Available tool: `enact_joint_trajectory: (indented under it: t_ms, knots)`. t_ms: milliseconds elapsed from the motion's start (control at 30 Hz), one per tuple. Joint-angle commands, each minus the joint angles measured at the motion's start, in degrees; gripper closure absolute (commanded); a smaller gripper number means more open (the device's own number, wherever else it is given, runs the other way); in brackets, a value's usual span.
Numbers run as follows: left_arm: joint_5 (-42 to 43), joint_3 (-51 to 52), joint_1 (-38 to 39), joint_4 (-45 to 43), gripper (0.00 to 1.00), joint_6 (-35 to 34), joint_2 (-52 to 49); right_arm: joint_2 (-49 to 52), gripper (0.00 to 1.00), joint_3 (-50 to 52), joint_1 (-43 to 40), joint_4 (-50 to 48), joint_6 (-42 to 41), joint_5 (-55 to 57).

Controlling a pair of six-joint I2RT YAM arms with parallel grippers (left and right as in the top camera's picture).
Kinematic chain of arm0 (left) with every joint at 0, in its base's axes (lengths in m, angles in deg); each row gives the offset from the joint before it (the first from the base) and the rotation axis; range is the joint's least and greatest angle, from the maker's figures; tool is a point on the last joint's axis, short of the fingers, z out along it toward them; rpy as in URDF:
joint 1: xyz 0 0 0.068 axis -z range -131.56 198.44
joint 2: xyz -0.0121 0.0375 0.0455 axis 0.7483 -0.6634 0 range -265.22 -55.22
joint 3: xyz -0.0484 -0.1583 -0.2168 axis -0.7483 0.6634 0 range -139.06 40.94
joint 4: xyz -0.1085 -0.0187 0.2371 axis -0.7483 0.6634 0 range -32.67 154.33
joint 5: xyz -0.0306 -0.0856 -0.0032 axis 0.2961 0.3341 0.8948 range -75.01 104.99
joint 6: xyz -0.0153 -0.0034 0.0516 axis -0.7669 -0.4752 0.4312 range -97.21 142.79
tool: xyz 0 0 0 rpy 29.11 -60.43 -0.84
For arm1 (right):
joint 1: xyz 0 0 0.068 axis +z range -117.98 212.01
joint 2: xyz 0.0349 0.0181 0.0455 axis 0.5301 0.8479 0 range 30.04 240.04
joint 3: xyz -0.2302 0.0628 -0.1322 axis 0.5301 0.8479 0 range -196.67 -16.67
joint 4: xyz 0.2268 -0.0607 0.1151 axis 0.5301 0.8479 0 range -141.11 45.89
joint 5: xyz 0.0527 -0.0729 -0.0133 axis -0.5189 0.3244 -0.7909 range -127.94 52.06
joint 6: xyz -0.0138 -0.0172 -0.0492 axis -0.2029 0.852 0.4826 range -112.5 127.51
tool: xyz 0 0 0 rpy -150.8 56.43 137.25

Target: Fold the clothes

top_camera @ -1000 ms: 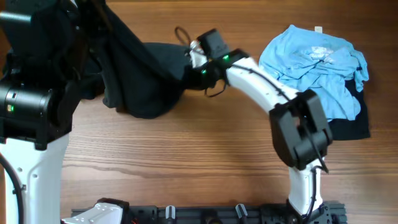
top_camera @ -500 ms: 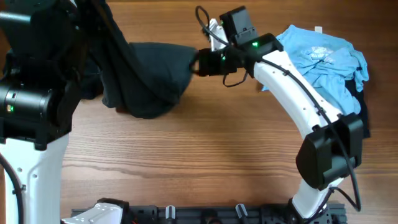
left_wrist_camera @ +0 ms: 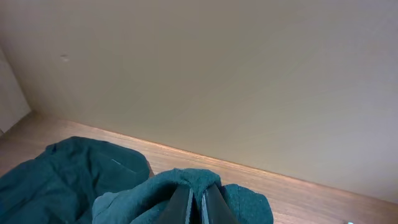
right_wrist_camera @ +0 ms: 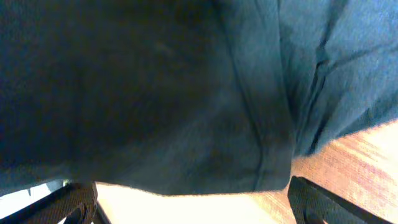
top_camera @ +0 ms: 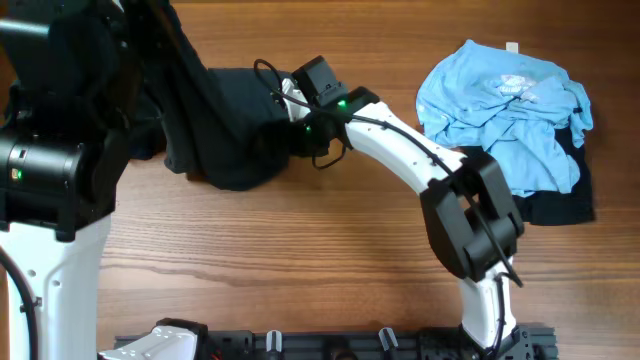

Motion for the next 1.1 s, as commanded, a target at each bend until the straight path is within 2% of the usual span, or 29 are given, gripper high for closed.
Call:
enact_joint_trajectory:
  t_ms: [0, 133, 200, 267, 300, 333, 367, 400, 467, 600, 733, 833, 1000, 1067]
  knots:
    - [0.3, -0.5, 0.2, -0.8, 0.96, 0.3, 0.6, 3.3, 0.00, 0.5, 1.0, -3.7, -1.5, -0.7]
    - [0.3, -0.5, 0.2, -0.8, 0.96, 0.3, 0.2, 5.5, 0.00, 0.5, 2.3, -9.4, -4.0, -0.7]
    - [0.3, -0.5, 0.2, -0.8, 0.96, 0.3, 0.1, 5.6, 0.06, 0.5, 2.6, -10.0, -4.0, -0.7]
    - [0.3, -0.5, 0.2, -0.8, 0.96, 0.3, 0.1, 5.6, 0.19, 0.5, 2.6, -10.5, -4.0, -0.7]
    - [0.3, -0.5, 0.2, -0.8, 0.96, 0.3, 0.1, 5.6, 0.39, 0.5, 2.6, -10.5, -4.1, -0.7]
    - [0.3, -0.5, 0.2, -0.8, 0.96, 0.3, 0.1, 5.6, 0.46, 0.5, 2.6, -10.5, -4.1, -0.7]
    - [0.3, -0.5, 0.2, -0.8, 0.96, 0.3, 0.1, 5.6, 0.63, 0.5, 2.6, -10.5, -4.1, -0.7]
    - [0.3, -0.5, 0.2, -0.8, 0.96, 0.3, 0.1, 5.5, 0.73, 0.5, 2.6, -10.5, -4.1, -0.7]
    - [0.2, -0.5, 0.2, -0.8, 0.96, 0.3, 0.1, 5.5, 0.83, 0.5, 2.3, -10.1, -4.1, -0.8]
    - [0.2, -0.5, 0.2, -0.7, 0.96, 0.8, 0.1, 5.5, 0.83, 0.5, 1.1, -8.8, -3.9, -1.6]
    - [0.2, -0.5, 0.2, -0.7, 0.96, 0.8, 0.1, 5.3, 0.78, 0.5, -1.8, -6.3, -2.1, -1.6]
    - [0.3, -0.5, 0.2, -0.7, 0.96, 0.7, 0.1, 5.3, 0.77, 0.5, -4.5, -4.2, 0.4, -2.1]
    - [0.3, -0.5, 0.2, -0.7, 0.96, 0.7, 0.1, 5.3, 0.96, 0.5, -6.4, -3.2, 2.6, -2.9]
    - [0.3, -0.5, 0.2, -0.6, 0.96, 0.7, 0.1, 5.3, 0.96, 0.5, -6.4, -3.3, 3.3, -2.9]
